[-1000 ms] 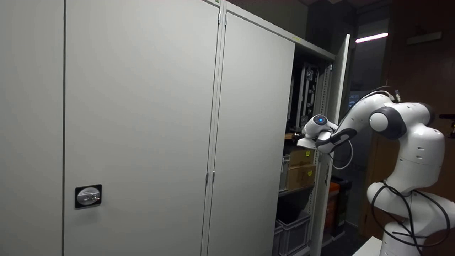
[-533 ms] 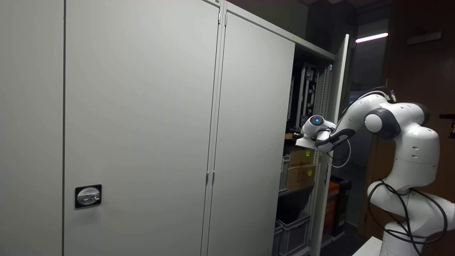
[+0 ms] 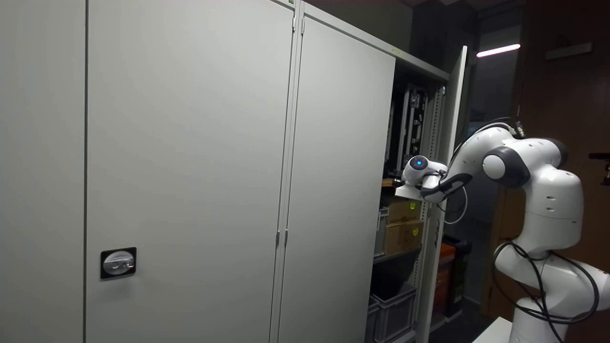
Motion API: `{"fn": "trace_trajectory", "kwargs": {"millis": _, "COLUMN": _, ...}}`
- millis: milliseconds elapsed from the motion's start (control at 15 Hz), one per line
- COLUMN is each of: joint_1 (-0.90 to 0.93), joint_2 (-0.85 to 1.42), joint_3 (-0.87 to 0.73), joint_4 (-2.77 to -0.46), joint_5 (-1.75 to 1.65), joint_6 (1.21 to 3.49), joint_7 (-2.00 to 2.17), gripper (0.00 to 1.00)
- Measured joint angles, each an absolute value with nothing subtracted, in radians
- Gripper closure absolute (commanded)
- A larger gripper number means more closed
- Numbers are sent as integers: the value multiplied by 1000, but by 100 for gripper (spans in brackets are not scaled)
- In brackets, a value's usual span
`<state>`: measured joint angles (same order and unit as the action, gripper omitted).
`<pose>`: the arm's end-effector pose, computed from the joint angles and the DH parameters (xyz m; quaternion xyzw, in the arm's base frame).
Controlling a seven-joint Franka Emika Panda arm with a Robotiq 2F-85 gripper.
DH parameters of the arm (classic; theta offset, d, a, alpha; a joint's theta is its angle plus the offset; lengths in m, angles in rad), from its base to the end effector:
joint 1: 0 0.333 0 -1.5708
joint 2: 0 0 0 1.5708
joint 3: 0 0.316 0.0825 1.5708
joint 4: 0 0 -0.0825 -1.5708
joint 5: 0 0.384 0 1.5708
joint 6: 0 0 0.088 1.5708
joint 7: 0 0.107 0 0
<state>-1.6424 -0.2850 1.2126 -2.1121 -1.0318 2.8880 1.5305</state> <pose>0.5491 -0.1468 0.5204 0.7620 -0.3817 0.4861 0.1933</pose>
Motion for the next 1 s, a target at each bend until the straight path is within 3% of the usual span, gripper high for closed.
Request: {"fn": "trace_trajectory", "kwargs": {"millis": 1000, "joint_1": -1932, "joint_2": -456, "joint_3": 1423, "joint_4": -2057, "joint_5": -1036, "joint_6": 2863, "joint_7": 1639, "gripper": 0}}
